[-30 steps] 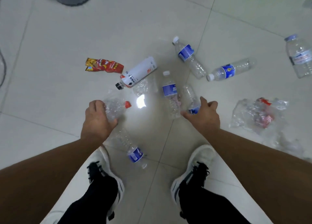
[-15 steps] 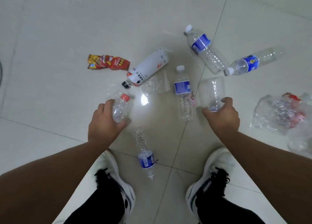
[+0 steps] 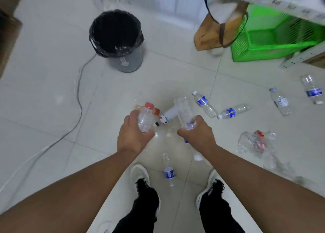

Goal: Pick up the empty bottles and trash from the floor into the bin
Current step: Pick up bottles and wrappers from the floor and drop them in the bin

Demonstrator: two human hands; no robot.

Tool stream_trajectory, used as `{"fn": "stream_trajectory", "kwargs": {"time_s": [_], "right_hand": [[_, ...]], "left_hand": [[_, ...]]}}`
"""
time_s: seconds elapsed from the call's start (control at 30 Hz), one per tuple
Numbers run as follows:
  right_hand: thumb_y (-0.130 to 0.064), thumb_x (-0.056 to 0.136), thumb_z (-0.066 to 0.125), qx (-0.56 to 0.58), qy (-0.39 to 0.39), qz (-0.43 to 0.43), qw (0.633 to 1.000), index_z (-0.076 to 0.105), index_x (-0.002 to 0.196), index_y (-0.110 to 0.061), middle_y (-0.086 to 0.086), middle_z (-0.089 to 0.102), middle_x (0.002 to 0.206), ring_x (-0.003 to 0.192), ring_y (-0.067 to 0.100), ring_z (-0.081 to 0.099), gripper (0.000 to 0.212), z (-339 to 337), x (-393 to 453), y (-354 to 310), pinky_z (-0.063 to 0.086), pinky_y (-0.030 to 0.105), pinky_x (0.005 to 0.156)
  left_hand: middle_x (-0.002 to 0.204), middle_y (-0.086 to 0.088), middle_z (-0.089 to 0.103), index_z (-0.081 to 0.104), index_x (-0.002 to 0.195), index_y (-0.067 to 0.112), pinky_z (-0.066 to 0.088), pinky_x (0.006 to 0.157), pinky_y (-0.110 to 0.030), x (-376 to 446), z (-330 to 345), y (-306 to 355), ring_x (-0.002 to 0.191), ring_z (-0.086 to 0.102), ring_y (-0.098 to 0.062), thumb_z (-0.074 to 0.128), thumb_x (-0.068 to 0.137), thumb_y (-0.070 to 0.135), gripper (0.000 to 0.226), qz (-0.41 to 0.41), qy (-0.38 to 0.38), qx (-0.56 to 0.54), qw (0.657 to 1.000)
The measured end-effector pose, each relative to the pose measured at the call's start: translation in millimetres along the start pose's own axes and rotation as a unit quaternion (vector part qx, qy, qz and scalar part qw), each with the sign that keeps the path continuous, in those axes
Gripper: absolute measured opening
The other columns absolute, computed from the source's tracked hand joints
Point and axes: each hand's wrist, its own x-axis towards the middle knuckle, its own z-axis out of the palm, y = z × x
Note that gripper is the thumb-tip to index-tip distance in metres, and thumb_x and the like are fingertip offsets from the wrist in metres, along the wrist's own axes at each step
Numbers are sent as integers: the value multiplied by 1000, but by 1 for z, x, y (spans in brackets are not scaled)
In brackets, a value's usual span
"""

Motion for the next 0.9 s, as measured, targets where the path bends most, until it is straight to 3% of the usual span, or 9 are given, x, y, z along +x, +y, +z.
{"fn": "stream_trajectory", "kwargs": {"time_s": [0.1,0.2,0.37,0.47,0.57,0.77,0.9], "right_hand": [[-67,51,71,36,6,-12,999,50,96,-35,-41,63,67,64,-20,59,58,-17,-41,-58,43,29,57],[-62,55,78,72,9,1,997,54,103,-33,-8,73,69,57,-2,68,61,-27,-79,-105,54,33,58],[-66,66,77,125,33,0,992,50,119,-29,-2,74,82,62,16,74,70,-36,-136,-171,66,45,69],[-62,69,76,147,-10,-11,989,46,120,-25,11,74,100,73,30,75,70,-38,-155,-201,67,54,73],[-55,74,78,158,-45,-24,986,44,112,-24,15,72,104,68,28,71,59,-38,-169,-223,66,54,68],[-52,78,80,125,-15,-47,991,44,109,-25,5,66,99,79,24,69,55,-20,-179,-256,65,52,81],[-57,76,81,114,-41,-23,992,46,112,-26,11,68,103,75,25,66,59,-4,-175,-288,60,41,64]], "left_hand": [[117,8,56,45,140,41,55,80,-39,-3,-69,36,102,61,-18,77,67,49,80,22,2,-18,1000],[111,11,55,46,132,42,48,70,-30,-13,-135,63,97,60,-14,78,69,46,71,30,12,-26,999],[119,7,56,47,143,43,52,79,-34,-37,-220,85,102,60,-16,80,75,52,76,40,34,-13,999],[118,10,53,44,140,50,44,62,-24,-50,-253,89,93,60,-14,79,75,55,74,25,62,-11,998],[112,16,52,44,135,56,41,45,-19,-61,-276,86,82,59,-5,76,71,62,72,11,82,-16,996],[117,12,56,45,133,55,43,62,-22,-55,-314,60,91,61,-7,76,70,61,70,-3,80,-27,996],[116,6,58,48,139,44,42,70,-22,-15,-343,44,98,60,-16,77,71,60,76,19,57,-31,998]]}}
